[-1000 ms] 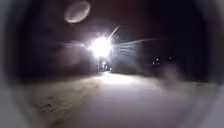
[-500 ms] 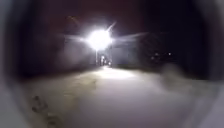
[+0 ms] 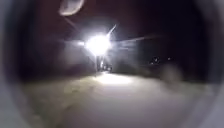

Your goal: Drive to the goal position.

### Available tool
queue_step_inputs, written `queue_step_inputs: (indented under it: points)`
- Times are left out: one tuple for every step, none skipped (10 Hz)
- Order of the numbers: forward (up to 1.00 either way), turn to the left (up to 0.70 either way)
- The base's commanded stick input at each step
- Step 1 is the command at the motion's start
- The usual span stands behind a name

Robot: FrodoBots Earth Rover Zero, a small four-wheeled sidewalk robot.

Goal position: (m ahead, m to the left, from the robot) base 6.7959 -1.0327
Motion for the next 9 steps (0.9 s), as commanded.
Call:
queue_step_inputs:
  points:
    - [1.00,0.05]
    - [1.00,0.04]
    - [1.00,0.04]
    - [1.00,0.04]
    - [1.00,0.05]
    - [1.00,0.05]
    - [1.00,0.04]
    - [1.00,0.04]
    - [1.00,0.04]
